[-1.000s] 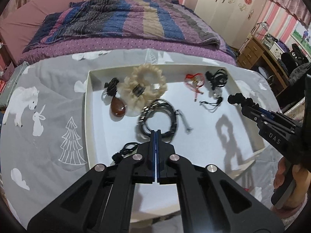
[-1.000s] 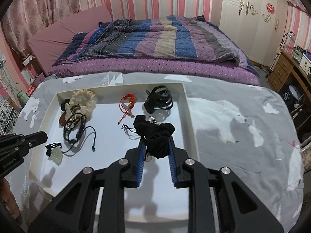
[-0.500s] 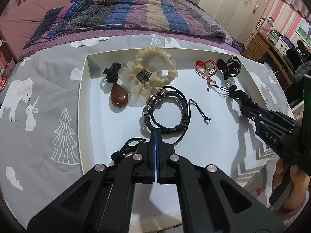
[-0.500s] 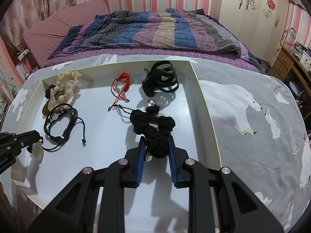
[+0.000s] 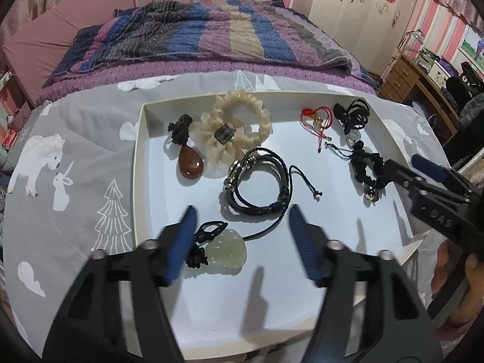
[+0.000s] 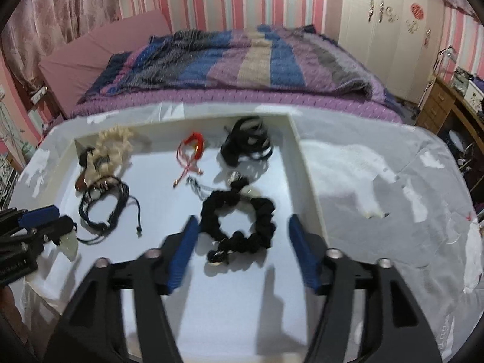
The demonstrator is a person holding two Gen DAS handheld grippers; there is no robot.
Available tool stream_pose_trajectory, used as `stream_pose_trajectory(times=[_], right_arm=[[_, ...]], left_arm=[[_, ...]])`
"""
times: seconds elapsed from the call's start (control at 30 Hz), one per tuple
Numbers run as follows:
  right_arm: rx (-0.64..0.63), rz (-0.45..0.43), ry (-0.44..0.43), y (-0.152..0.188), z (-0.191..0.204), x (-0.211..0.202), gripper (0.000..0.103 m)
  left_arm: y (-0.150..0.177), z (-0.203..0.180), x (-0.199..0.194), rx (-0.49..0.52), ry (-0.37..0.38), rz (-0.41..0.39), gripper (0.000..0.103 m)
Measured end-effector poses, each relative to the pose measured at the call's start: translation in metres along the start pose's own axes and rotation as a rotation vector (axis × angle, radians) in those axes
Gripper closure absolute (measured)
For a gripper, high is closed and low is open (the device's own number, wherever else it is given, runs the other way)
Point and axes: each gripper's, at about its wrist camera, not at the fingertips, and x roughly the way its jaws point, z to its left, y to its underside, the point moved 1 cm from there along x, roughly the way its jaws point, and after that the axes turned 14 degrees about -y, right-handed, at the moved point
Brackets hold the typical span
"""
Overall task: Organize jewelry
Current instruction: 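Withdraw both tools from the tray toward the white watch and orange charm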
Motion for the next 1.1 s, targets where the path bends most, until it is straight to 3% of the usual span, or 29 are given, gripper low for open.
stream_pose_trajectory(times=[0.13,0.2,0.4,0.6,0.8,1.1], right_arm=[[0.027,-0.035,-0.015,-0.005,-0.005,-0.01,0.016],[0.043,-0.046,0.012,-0.007,-0.011,-0.013,0.012],[0.098,-0.039,0.047,-0.01,-0.03,-0.019,0.009],[0.113,-0.036,0.116,-0.008,-0.037,-0.036,0.006],[0.009,-0.026,0.183,0.012,-0.015,-0.068,0.005],[-0.035,0.042,0.181,0.061,0.004,-0.106,0.004]], left_arm=[[0.0,0.001,-0.001,0.001,-0.002,-0.002,0.026],[-0.001,0.002,0.0,0.003,-0.005,0.002,0.013],[-0.001,0.011,-0.009,-0.01,-0.047,0.004,0.004],[0.008,0.022,-0.03,-0.003,-0.102,0.019,0.003],[0.03,0.035,-0.065,-0.027,-0.089,0.015,0.003],[0.085,0.033,-0.092,-0.016,-0.107,0.094,0.003]])
